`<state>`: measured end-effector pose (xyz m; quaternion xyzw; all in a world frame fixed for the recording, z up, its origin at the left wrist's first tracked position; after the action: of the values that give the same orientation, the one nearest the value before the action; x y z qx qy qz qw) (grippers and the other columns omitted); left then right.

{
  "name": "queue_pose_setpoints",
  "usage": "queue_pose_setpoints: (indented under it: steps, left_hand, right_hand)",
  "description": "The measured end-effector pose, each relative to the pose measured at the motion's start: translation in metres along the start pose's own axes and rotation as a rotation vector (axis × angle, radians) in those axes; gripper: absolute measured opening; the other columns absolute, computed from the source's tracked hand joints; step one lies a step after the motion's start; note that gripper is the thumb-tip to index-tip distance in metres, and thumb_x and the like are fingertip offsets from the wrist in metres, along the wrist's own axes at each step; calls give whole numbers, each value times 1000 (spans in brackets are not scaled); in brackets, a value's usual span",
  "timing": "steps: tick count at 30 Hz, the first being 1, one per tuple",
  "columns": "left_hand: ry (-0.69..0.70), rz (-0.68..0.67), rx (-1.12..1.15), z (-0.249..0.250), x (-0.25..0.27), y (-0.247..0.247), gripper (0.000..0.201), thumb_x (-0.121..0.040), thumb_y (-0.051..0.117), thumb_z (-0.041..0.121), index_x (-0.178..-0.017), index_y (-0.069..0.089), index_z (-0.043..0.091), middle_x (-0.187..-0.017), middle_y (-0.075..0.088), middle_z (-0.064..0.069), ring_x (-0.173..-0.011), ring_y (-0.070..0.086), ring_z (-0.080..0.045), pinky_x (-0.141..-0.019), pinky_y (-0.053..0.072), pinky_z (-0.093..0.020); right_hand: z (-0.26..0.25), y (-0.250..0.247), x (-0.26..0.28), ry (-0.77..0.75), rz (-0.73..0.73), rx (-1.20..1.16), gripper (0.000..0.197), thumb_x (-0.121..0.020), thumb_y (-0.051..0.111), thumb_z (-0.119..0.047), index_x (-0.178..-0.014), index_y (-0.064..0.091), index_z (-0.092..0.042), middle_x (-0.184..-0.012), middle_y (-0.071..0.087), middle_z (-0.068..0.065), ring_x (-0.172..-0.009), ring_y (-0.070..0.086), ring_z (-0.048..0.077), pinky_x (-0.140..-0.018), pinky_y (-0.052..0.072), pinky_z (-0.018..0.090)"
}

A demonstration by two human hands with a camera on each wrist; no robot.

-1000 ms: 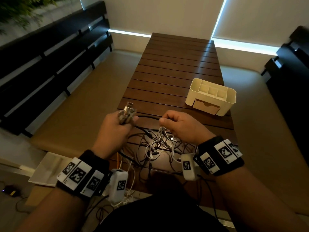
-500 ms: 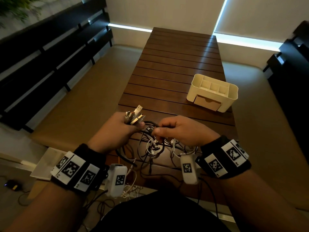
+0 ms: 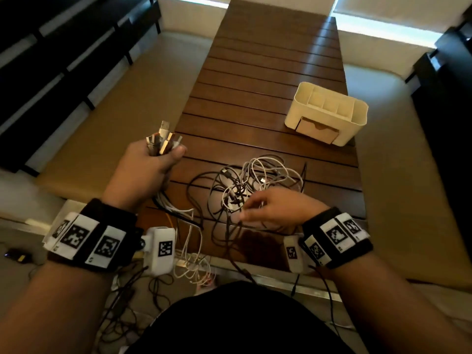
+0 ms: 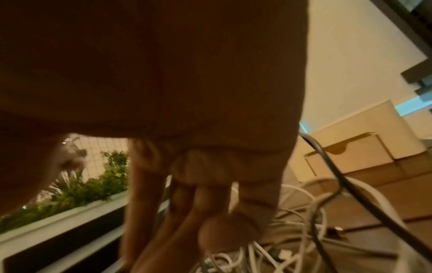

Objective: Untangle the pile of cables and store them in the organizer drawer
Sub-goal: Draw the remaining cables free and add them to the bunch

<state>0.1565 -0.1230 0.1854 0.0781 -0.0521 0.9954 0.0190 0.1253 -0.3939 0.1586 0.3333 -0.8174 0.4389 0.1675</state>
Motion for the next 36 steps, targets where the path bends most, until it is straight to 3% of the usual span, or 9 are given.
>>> queue_pose_setpoints:
  steps: [4,9,12,16,20,27,30,33,36]
  left_hand:
    - [-7,-13,18,-7,4,-3,37,-97,63,19,-109,53,-15,-53,34,7,-44,27,-12,-45,27,-26]
    - [-10,-10,35,-10,14,-11,38,-96,64,19,-108,52,-15,-55,33,3,-45,26,-14,-45,26,-25]
    - [-15,-12,23,-11,20,-16,37,-96,64,21,-106,53,-12,-59,32,-1,-46,26,-15,-44,27,-25]
    - [-20,-11,11,-10,26,-21,39,-96,65,24,-106,52,-11,-62,32,-3,-49,28,-17,-47,27,-27]
    - [-45,23,25,-11,30,-26,37,-96,63,23,-110,55,-11,-60,33,-1,-47,29,-14,-44,29,-25]
    - [-42,16,71,-15,26,-27,36,-97,61,18,-111,53,-15,-52,33,6,-42,28,-9,-41,29,-23]
    - [-38,29,58,-18,23,-32,34,-97,62,20,-111,57,-10,-50,35,9,-43,31,-9,-43,32,-25]
    - [-25,34,69,-18,18,-33,35,-97,62,20,-110,57,-11,-52,34,6,-44,30,-12,-43,34,-25]
    - [-10,15,73,-17,16,-27,38,-97,62,19,-110,53,-16,-55,31,2,-46,28,-14,-43,32,-24]
  right_hand:
    - [8,7,-21,61,342,-208,30,-93,60,-53,-94,68,-24,-84,71,-1,-76,67,11,-69,53,27]
    - [9,34,-56,180,328,-126,30,-91,62,-53,-90,64,-24,-88,69,-1,-81,68,16,-77,59,41]
    - [6,46,-72,225,388,-74,33,-90,62,-55,-93,62,-22,-90,68,1,-82,67,18,-76,58,41]
    - [7,50,-86,230,468,42,28,-95,62,-40,-106,61,-14,-100,66,6,-93,62,26,-80,52,37]
    - [15,49,-89,230,520,1,26,-95,62,-39,-110,65,-17,-101,68,4,-94,63,24,-84,54,39]
    - [5,43,-85,167,333,-165,2,-91,68,-26,-90,69,-24,-97,68,-4,-88,66,16,-84,58,39]
    - [-14,41,-51,73,52,-233,7,-90,69,-25,-95,70,-20,-92,72,-3,-80,66,12,-76,53,32]
    - [-22,45,-28,142,-350,-59,9,-90,71,-30,-96,74,-24,-85,71,-10,-78,64,3,-74,44,26]
    - [-19,46,-30,187,-350,11,11,-93,67,-28,-99,75,-24,-91,73,-13,-83,68,4,-73,45,24]
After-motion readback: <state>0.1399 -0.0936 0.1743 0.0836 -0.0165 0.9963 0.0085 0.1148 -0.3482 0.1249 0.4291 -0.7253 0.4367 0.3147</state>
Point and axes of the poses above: each hand's wrist, its own x-axis away from the middle knuckle, its own y-axis out of the palm, z = x × y, the point moved 1 cm from there along -x, towards the middle knuckle
